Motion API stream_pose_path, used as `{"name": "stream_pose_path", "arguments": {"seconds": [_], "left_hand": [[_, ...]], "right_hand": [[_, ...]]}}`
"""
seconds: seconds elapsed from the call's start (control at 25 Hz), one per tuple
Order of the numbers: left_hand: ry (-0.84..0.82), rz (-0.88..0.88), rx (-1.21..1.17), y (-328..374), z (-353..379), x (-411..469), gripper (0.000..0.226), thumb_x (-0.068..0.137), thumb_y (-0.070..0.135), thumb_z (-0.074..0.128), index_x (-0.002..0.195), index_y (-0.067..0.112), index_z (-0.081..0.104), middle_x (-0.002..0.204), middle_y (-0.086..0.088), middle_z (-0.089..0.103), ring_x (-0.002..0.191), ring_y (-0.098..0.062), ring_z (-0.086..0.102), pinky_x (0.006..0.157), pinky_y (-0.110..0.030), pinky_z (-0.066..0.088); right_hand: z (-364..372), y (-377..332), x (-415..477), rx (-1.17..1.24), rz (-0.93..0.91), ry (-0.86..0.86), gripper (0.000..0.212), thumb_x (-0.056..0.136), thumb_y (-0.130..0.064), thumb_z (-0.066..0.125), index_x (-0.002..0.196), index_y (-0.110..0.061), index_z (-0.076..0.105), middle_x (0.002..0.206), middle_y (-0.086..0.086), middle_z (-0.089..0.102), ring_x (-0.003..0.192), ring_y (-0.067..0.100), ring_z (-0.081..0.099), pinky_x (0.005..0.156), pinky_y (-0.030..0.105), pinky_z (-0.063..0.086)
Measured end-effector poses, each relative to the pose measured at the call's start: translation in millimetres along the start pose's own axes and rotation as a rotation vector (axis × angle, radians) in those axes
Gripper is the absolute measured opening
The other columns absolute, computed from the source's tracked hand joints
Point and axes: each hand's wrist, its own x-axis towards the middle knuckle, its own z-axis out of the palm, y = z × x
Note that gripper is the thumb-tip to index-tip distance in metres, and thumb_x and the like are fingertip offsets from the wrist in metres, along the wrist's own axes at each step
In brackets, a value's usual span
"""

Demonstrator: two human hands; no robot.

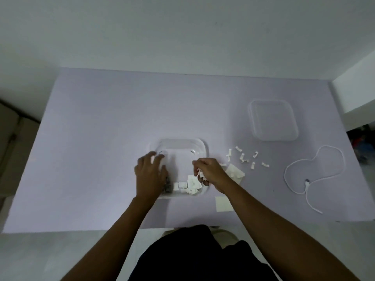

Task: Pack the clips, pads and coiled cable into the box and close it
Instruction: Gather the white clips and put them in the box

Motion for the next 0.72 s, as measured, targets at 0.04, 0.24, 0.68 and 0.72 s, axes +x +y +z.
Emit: {"name": "stream_pose_path", "arguments": {"seconds": [0.04,0.24,0.68,0.72], "left_hand": [[0.039,-0.091,0.01,-9.1,-0.9,-1.0,0.047,0.089,0.025,0.065,0.133,0.016,0.053,0.138,-0.013,0.05,0.124,-0.035,0.045,0.093,-0.049,0.043],[-0.201,-0.5,-0.375,-32.7,17.5,-9.3,0.047,0.103,0.031,0.038,0.146,0.015,0.03,0.139,-0.018,0.049,0.125,-0.038,0.051,0.1,-0.052,0.044],[-0.22,-0.496,-0.387,-37.9,25.0,-8.6,0.037,0.104,0.03,0.033,0.134,0.009,0.042,0.118,-0.02,0.061,0.107,-0.038,0.06,0.088,-0.051,0.051],[-0.234,-0.502,-0.384,-38.6,24.6,-7.5,0.038,0.104,0.029,0.035,0.135,0.008,0.041,0.12,-0.021,0.06,0.109,-0.038,0.059,0.089,-0.05,0.05]], "right_hand": [[10.1,-0.1,3.3,-0.126,-0.041,-0.012,0.031,0.094,-0.03,0.06,0.073,-0.008,0.062,0.07,0.01,0.063,0.047,0.018,0.051,0.042,0.023,0.031],[41.4,16.2,18.4,-0.791,-0.156,-0.15,0.023,0.095,-0.037,0.06,0.087,-0.015,0.062,0.09,0.005,0.067,0.074,0.016,0.063,0.066,0.03,0.049],[38.9,32.9,12.9,-1.137,-0.234,-0.169,0.025,0.087,-0.016,0.069,0.111,-0.016,0.07,0.116,0.011,0.063,0.102,0.03,0.062,0.082,0.033,0.05],[38.0,33.0,12.6,-1.14,-0.248,-0.155,0.025,0.087,-0.016,0.069,0.111,-0.016,0.071,0.116,0.011,0.064,0.104,0.03,0.062,0.084,0.034,0.051]]}}
